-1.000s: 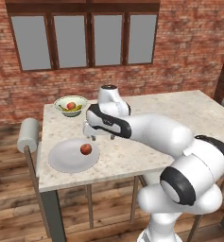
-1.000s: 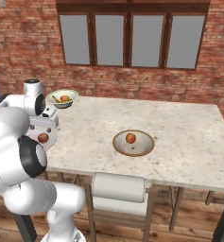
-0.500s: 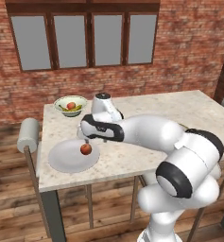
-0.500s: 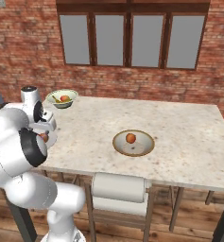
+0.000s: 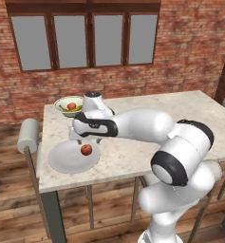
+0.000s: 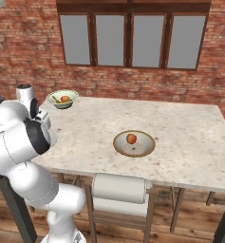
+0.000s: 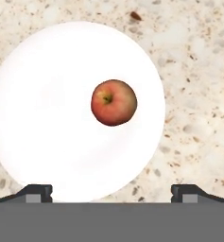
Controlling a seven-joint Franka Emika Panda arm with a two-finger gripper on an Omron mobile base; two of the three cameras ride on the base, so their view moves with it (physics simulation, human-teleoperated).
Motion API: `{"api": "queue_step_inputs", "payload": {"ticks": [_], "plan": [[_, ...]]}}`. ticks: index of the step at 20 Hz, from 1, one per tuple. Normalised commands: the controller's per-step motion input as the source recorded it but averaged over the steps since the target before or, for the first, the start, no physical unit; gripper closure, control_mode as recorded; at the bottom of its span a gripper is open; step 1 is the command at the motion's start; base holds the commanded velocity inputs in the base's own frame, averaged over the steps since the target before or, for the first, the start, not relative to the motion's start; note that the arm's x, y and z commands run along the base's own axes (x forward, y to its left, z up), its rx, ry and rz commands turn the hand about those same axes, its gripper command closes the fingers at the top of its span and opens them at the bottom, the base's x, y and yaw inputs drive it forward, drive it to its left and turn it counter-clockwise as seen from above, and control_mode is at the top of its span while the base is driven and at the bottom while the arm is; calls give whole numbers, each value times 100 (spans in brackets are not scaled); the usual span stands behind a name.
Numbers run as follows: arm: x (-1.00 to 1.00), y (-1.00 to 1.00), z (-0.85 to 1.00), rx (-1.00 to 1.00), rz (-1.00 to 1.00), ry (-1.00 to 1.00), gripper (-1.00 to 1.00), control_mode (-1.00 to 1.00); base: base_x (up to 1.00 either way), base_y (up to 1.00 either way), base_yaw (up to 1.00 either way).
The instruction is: Take the fruits from the plate on the dining counter and place two fruits in each bowl.
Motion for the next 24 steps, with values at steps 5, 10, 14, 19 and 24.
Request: {"api": "queue_step_inputs", "payload": {"ticks": [5,10,14,19,24], "plan": [[8,3,-8,0,0,3,-100,-100,0,0,0],[24,-2,-35,0,0,0,-100,-100,0,0,0],[21,0,-41,-1,0,0,-100,-100,0,0,0],[12,1,-26,-1,0,0,-100,-100,0,0,0],[6,2,-16,-2,0,0,-100,-100,0,0,0]]}}
